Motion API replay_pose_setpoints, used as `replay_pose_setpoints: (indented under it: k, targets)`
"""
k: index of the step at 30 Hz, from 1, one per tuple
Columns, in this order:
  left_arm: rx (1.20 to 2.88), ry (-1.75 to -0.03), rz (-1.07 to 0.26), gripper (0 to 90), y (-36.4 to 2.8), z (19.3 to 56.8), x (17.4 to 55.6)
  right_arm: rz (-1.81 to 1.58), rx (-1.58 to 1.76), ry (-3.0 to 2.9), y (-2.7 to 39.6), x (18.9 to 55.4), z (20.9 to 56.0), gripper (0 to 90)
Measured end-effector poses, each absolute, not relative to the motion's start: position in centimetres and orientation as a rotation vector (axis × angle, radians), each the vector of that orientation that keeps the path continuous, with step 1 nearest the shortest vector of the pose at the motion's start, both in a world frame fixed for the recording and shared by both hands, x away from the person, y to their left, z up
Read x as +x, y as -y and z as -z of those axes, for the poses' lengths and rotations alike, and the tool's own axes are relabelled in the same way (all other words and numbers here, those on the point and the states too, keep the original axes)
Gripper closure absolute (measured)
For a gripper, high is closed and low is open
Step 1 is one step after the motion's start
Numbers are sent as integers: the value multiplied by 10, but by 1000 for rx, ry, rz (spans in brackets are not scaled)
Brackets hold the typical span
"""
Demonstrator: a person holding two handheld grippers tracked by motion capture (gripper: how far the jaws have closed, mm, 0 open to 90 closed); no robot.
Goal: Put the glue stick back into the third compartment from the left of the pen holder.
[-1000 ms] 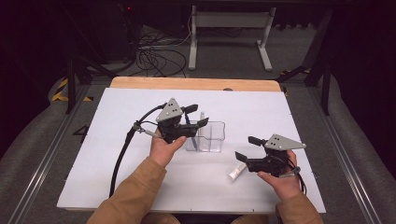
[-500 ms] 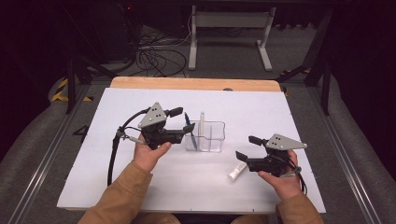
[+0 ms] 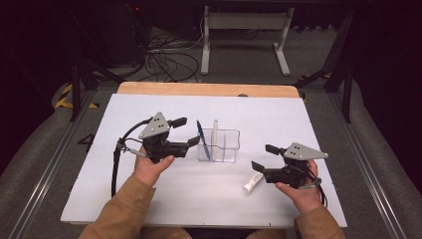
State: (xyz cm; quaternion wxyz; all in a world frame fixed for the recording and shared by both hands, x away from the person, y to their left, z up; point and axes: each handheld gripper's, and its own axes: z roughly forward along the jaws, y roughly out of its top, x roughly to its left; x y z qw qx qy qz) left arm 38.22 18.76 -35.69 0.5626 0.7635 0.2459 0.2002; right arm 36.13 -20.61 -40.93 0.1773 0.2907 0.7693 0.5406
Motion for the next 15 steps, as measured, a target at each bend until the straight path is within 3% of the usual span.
replay_pose_setpoints:
  k: [15]
  targets:
    - [1776,-633,-493,175,-224,359,361,-1532,795,-2171,205,361,405,212]
